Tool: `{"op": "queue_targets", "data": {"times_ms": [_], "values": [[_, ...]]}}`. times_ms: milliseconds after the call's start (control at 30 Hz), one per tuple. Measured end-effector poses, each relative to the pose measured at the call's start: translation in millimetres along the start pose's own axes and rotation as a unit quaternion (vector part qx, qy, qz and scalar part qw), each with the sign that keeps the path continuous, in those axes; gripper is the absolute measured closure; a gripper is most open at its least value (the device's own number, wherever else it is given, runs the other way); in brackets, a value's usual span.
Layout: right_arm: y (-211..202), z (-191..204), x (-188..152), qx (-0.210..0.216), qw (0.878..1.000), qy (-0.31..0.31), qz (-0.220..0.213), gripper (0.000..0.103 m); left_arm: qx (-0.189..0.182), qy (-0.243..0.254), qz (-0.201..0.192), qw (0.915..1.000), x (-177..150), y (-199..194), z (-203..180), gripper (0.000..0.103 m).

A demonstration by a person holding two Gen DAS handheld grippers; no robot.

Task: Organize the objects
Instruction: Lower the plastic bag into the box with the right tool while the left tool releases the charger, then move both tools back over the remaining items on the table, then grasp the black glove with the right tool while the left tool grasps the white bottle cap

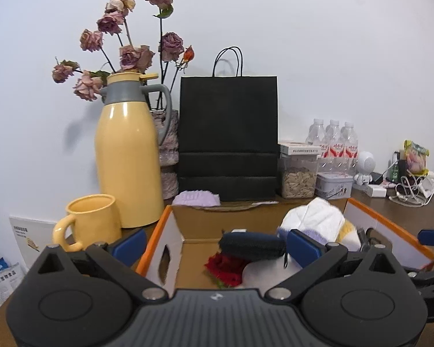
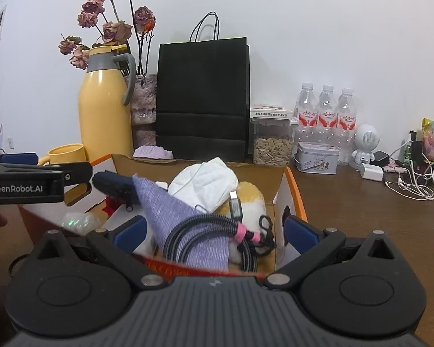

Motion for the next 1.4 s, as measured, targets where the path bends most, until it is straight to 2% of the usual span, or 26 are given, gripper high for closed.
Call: {"op": "queue_targets", "data": {"times_ms": [267, 433, 600, 900, 1000, 1100, 1200, 1233, 1267, 1400], "values": [[-24.2, 13.9, -24.0, 0.006, 1.000, -0.017, -0.010, 0.000, 0.026, 0.006, 0.000, 0.9996, -27.6, -27.9, 10.1, 0.000], [-36.5, 23.9, -39.3, 0.011, 1.000, -0.026, 0.000, 0.000, 0.026, -0.021, 0.013, 0.9994, -43.2, -45.9, 27.2, 0.000], [-45.3, 42.1, -53.3, 0.032, 0.998, -0.056, 0.018, 0.000, 0.022, -0.034, 0.031, 0.9987, -52.0, -60.9, 44.6, 0.000], [-38.5, 85.6, -67.4, 0.062, 0.988, -0.121, 0.075, 0.001, 0.051, -0.039, 0.049, 0.9967, -67.6, -79.9, 78.0, 0.000], [-32.5, 92.3, -69.3, 0.065, 0.985, -0.128, 0.095, 0.013, 0.055, -0.048, 0.050, 0.9961, -73.6, -86.6, 90.8, 0.000], [-24.4, 96.8, -70.9, 0.063, 0.982, -0.132, 0.118, 0.029, 0.057, -0.055, 0.051, 0.9955, -78.1, -91.0, 100.9, 0.000], [-20.1, 96.1, -71.1, 0.066, 0.982, -0.125, 0.130, 0.061, 0.059, -0.061, 0.052, 0.9950, -81.5, -93.2, 109.6, 0.000], [-19.9, 95.8, -71.2, 0.067, 0.982, -0.122, 0.131, 0.079, 0.059, -0.062, 0.053, 0.9949, -82.2, -93.3, 111.9, 0.000], [-20.3, 95.4, -71.2, 0.067, 0.982, -0.120, 0.131, 0.091, 0.059, -0.065, 0.054, 0.9947, -83.0, -93.2, 114.5, 0.000], [-26.7, 91.8, -67.9, 0.076, 0.984, -0.108, 0.117, 0.095, 0.061, -0.068, 0.056, 0.9943, -82.4, -90.0, 121.2, 0.000]]}}
Point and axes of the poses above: each gripper's, at about its wrist camera, not at the fingertips, and y roughly the way its jaws point, z to its left, x to its top, the point moved 4 cm from there along y, roughly the way its jaws point, and after that the axes turned 15 degrees about z, right-handed, at the moved point
